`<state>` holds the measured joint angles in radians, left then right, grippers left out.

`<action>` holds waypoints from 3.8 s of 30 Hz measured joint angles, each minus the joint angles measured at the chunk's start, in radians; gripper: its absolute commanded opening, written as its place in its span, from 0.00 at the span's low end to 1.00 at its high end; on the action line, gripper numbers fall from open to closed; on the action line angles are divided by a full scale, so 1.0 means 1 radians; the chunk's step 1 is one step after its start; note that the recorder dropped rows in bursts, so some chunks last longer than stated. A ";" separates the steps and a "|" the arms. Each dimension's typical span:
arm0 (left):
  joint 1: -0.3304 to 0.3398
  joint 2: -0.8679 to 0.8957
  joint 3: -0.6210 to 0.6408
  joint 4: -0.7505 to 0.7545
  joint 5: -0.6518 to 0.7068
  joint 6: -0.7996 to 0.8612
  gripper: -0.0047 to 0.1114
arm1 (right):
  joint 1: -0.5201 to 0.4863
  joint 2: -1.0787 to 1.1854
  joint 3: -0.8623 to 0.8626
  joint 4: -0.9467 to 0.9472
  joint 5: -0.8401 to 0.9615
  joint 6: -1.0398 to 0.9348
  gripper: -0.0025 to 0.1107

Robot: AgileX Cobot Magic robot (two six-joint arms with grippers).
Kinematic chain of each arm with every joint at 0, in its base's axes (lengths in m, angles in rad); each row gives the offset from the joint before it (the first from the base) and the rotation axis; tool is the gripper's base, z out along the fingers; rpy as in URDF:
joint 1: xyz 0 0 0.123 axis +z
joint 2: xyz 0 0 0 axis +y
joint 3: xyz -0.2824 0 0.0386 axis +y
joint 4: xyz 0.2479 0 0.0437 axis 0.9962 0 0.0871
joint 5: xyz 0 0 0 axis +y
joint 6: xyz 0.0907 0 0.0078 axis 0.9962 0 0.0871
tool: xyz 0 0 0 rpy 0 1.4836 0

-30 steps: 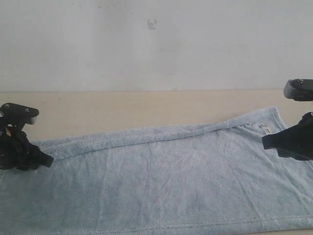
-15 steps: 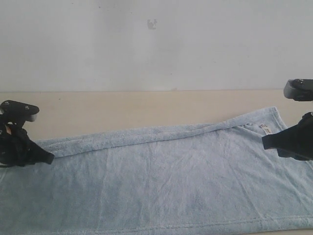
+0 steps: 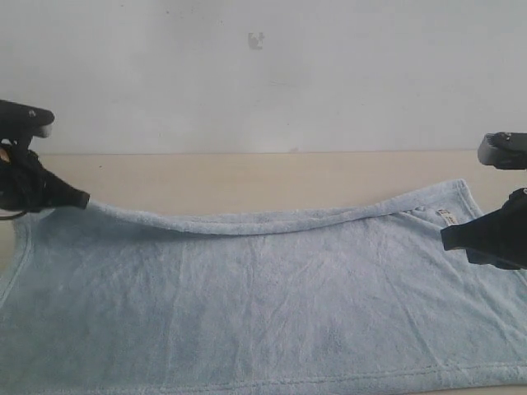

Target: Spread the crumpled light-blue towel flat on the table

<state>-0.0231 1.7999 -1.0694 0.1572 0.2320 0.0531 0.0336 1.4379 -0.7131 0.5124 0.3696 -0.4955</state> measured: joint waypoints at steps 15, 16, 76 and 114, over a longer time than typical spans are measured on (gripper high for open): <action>0.061 0.294 -0.415 0.018 0.151 -0.046 0.46 | 0.086 0.002 -0.013 0.001 -0.020 -0.026 0.02; 0.061 0.292 -0.417 0.018 0.161 -0.046 0.45 | 0.088 0.010 -0.038 0.001 -0.012 -0.026 0.02; 0.003 0.049 -0.073 -0.266 0.228 0.281 0.41 | 0.191 1.048 -1.517 0.073 0.471 -0.010 0.02; 0.027 0.276 -0.318 -0.434 -0.064 0.431 0.12 | 0.195 0.971 -1.517 0.377 0.745 -0.195 0.02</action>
<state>0.0038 2.0761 -1.3869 -0.2763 0.1684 0.4839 0.2290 2.4092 -2.2303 0.8892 1.1144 -0.6902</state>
